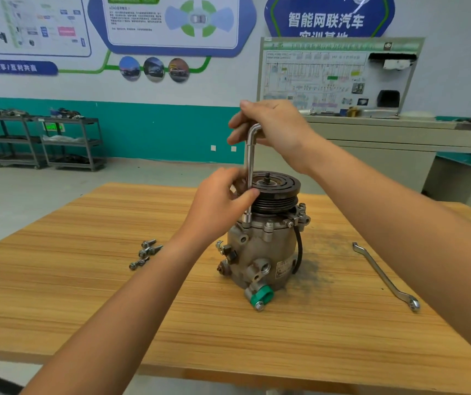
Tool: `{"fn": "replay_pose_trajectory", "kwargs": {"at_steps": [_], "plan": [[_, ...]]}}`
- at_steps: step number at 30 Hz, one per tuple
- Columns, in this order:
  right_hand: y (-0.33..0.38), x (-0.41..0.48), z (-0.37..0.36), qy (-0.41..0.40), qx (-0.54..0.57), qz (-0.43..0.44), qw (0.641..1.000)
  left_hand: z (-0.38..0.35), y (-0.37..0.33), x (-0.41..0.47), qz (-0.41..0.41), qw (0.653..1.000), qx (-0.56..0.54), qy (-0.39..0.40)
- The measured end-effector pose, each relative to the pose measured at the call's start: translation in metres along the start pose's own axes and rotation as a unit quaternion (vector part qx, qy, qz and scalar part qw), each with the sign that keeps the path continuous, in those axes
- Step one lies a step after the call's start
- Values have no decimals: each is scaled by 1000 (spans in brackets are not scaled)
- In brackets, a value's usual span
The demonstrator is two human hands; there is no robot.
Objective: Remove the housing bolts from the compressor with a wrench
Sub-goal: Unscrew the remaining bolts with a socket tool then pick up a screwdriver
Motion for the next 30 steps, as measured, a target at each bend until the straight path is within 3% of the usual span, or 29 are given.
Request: {"fn": "replay_pose_trajectory", "kwargs": {"at_steps": [5, 9, 13, 16, 18, 24, 30], "plan": [[11, 2, -1, -31, -172, -11, 984, 24, -35, 17, -2, 988, -117, -101], [19, 2, 4, -11, -336, -67, 939, 22, -51, 33, -5, 994, -68, -84], [18, 1, 5, 23, -233, -97, 968, 22, -51, 36, 1, 989, 17, -147], [7, -2, 12, -8, -65, -117, 991, 26, -51, 39, -9, 988, 27, -150], [2, -7, 16, -16, -20, -111, 994, 29, -47, 43, -10, 991, 8, -134], [-3, -17, 20, 9, 8, -107, 994, 35, -40, 40, -7, 986, -160, -54], [-15, -26, 15, 89, -124, -85, 985, 33, -26, 46, 52, 950, -303, 47]]}}
Point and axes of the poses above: each hand's wrist, its own x-axis towards the middle knuckle, its own z-axis out of the back of the hand, y = z × x, the point moved 6 cm from there along x, towards the middle knuckle, and after that the axes turned 8 degrees about x, right-handed, at the moved point
